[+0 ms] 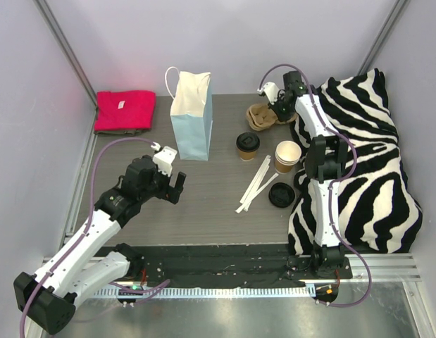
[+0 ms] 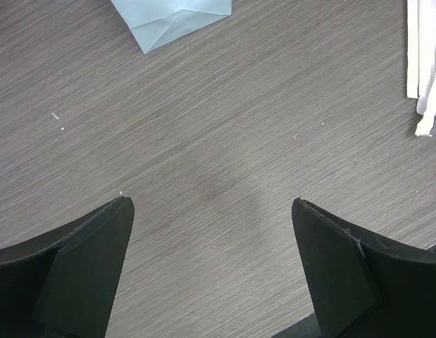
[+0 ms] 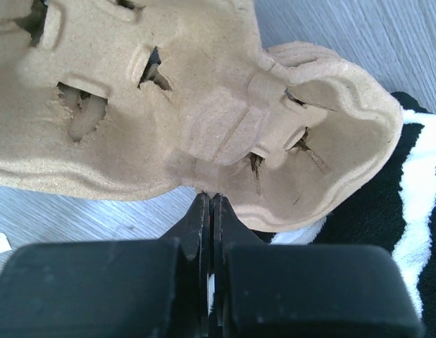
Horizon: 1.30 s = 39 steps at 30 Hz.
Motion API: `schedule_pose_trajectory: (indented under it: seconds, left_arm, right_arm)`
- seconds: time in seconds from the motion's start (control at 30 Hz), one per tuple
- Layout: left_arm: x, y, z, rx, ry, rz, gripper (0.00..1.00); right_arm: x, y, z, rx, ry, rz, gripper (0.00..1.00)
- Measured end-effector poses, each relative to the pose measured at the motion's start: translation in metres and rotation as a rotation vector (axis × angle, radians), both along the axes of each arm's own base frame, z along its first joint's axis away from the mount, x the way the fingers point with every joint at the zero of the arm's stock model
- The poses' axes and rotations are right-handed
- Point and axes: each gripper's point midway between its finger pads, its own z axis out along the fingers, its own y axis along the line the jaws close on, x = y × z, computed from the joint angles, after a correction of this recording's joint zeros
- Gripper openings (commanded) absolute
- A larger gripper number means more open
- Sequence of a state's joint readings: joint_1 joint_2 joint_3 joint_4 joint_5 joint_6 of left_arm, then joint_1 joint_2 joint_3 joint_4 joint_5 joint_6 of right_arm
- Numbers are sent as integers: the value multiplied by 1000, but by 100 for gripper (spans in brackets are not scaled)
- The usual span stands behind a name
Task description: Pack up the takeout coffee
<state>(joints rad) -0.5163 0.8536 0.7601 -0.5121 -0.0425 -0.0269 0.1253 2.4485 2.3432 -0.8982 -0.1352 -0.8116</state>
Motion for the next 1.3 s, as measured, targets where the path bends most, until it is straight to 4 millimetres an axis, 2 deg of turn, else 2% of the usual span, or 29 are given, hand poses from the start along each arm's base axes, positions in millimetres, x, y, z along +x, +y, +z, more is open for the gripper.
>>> schedule_pose_trajectory:
  seconds: [0.27,0.6,0.87,1.0,1.13,1.3]
  left_arm:
    - [1,0,0,-3,-2,-1,100]
    - [1,1,-1,-16,7,17,100]
    - [1,1,-1,-23,10,21,100]
    - [1,2,-1,-25,11,25,100]
    - [2,4,-1,-27,10,32,100]
    - [2,4,1,-41,11,39,100]
  right_arm:
    - [2,9,5,62,-8,-25,1]
    - [7,9,19,67,-45,-24,1]
    - [14,10,56,27,-144,-5,1]
    - [17,13,66,15,-176,6,1]
    - [18,16,65,-22,-187,22,1]
    - [12,20,50,-61,-160,33,1]
